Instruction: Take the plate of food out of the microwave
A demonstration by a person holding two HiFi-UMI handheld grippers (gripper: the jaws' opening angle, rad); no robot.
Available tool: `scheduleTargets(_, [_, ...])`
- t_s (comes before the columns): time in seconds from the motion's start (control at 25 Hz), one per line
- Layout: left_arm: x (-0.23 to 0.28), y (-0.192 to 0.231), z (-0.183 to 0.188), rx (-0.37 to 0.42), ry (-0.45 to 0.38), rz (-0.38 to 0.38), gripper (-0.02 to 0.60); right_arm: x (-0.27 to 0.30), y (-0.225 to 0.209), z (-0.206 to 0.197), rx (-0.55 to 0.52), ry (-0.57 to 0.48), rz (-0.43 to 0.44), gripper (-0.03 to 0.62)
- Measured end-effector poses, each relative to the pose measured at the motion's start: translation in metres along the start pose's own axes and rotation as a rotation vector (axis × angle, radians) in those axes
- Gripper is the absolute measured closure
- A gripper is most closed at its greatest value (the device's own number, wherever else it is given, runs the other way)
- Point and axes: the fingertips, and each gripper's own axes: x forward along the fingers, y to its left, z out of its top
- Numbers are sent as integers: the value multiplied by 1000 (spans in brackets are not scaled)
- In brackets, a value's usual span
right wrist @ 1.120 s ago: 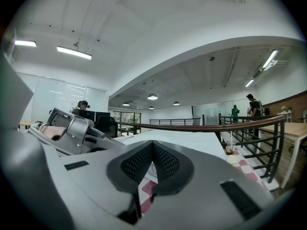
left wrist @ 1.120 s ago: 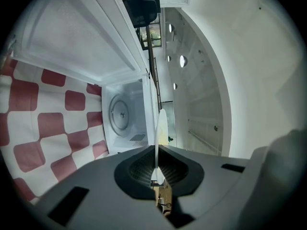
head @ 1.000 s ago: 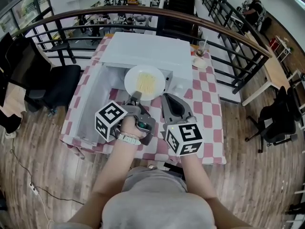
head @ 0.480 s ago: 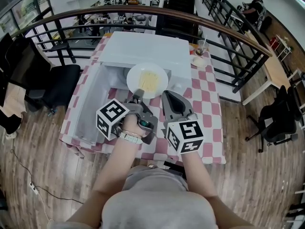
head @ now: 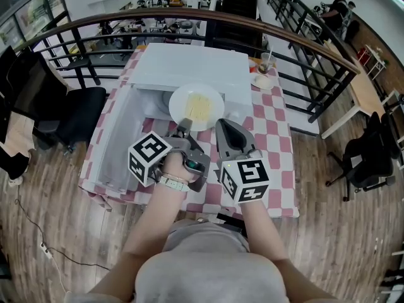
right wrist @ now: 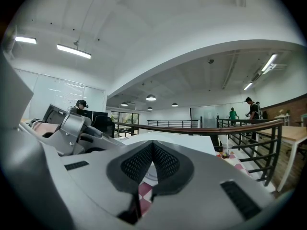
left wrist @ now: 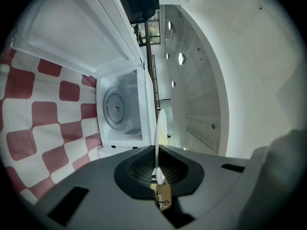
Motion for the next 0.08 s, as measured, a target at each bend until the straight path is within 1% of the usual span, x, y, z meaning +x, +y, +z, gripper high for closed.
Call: scheduleTargets(0.08, [1,-1,-2,-4,1,-1,569,0,-2,-1,0,3,-2,569])
